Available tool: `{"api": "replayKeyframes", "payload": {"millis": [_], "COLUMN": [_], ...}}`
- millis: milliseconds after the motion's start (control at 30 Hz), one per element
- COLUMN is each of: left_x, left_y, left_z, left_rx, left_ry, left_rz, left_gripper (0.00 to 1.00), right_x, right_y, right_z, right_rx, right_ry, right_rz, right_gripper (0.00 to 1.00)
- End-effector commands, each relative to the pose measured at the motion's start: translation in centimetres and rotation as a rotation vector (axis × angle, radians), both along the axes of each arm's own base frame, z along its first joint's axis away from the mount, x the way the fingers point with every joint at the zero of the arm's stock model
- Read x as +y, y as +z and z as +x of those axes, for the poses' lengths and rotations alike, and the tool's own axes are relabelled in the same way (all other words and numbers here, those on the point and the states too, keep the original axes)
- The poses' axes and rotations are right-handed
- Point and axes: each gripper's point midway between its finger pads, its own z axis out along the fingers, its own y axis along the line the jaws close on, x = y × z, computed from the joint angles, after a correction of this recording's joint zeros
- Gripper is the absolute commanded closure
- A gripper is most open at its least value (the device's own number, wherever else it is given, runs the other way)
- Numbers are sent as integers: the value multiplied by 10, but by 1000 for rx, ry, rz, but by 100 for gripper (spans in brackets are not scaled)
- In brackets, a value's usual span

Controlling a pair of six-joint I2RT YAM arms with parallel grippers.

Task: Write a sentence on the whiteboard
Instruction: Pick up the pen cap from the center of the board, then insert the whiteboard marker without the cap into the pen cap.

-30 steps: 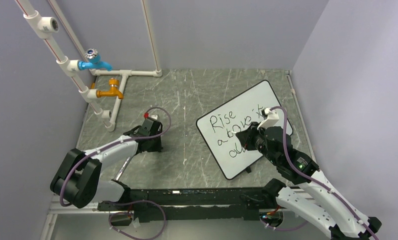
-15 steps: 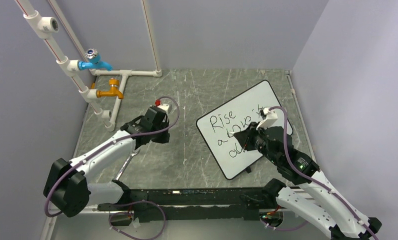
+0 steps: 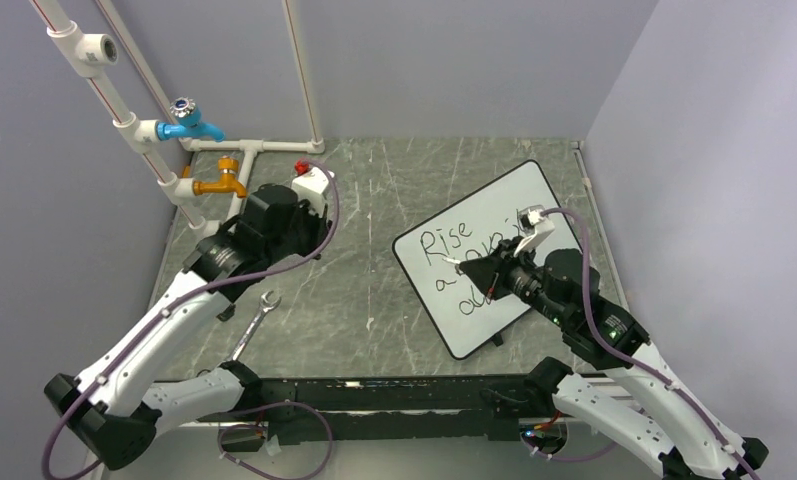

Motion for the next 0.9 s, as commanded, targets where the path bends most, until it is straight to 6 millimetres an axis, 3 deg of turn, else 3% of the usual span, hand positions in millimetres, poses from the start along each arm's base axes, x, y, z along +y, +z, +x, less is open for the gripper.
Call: {"api": "replayKeyframes", "payload": {"millis": [0, 100, 267, 367, 500, 700, 867], "left_x": [3, -1, -16, -27, -36, -58, -69], "left_y": [34, 56, 70, 61, 32, 32, 36], "left_z": [10, 12, 18, 24, 31, 5, -18], "left_rx": [-213, -347, -540, -573, -553, -601, -629], "left_ry": [-57, -110, -208, -262, -294, -497, -628], "left_rz": [22, -2, -9, 8, 21, -37, -78], "left_gripper": [100, 100, 98, 100, 100, 100, 100], "right_x": [11, 13, 20, 27, 41, 72, 88], "right_y": [52, 66, 84, 91, 88, 86, 94], "right_z": [-5, -8, -12, -17, -21, -24, -13], "right_rx": [-101, -105, -115, -123, -119, -99, -114], "right_ry": [73, 89, 138, 192, 279, 441, 477], "right_rz": [88, 96, 101, 102, 100, 112, 106], "right_gripper": [100, 100, 100, 100, 100, 100, 100]}}
